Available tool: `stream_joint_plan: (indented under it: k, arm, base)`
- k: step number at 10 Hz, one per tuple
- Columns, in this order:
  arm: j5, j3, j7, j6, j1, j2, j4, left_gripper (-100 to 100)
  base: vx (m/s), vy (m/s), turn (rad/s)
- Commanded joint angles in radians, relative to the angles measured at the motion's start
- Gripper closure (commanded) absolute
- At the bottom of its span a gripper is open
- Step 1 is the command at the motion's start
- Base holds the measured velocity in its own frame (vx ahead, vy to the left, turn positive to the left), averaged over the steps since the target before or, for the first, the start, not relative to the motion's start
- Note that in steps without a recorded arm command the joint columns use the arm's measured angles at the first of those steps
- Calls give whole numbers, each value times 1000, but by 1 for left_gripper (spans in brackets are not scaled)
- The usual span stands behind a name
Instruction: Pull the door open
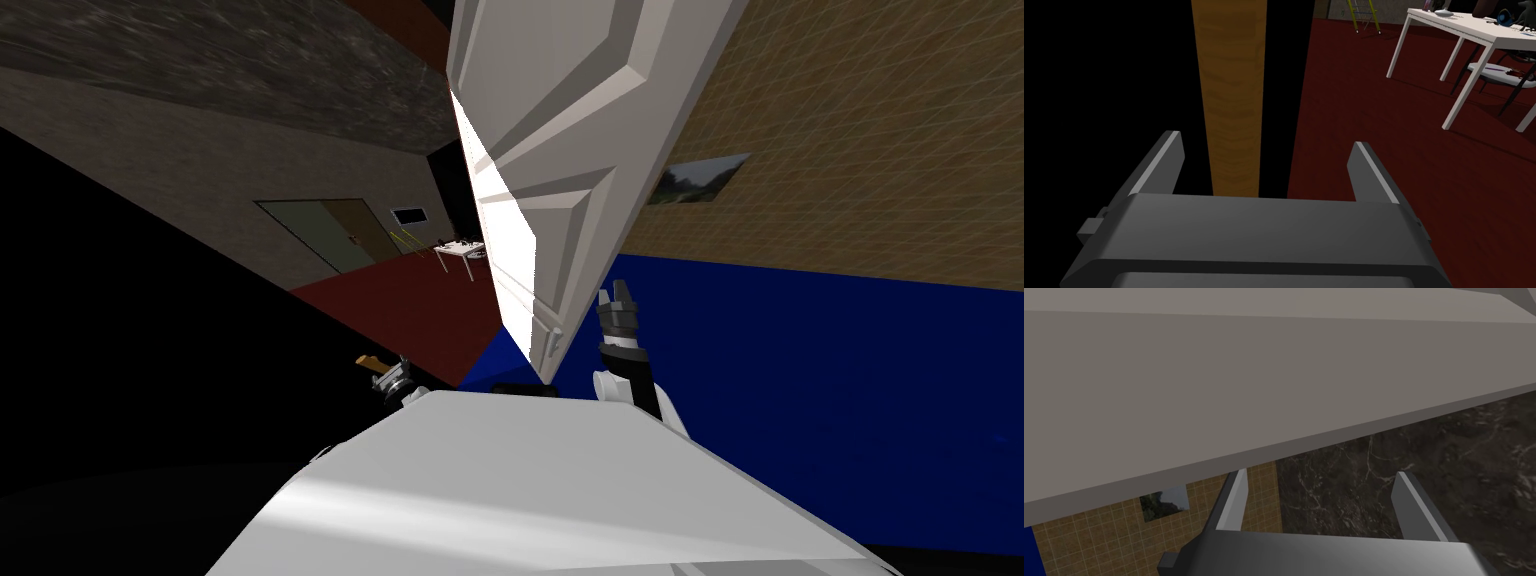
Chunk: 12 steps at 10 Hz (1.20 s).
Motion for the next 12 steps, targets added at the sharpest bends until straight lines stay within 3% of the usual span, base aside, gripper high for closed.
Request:
stream_joint_plan:
  k: [1, 3, 4, 7, 12]
  arm:
    - [0, 0, 0, 0, 0, 0, 0, -100]
    - [0, 0, 0, 0, 0, 0, 0, -100]
    - [-33, 11, -5, 4, 5, -15, -13, -100]
    - [-80, 34, -1, -1, 16, -38, -41, -100]
    - [-83, 37, 1, -3, 17, -40, -44, -100]
  base:
    - [-4, 9, -4]
    - [1, 3, -6]
    - [-5, -13, -60]
    - [-11, 34, -1]
    - [-21, 28, 6]
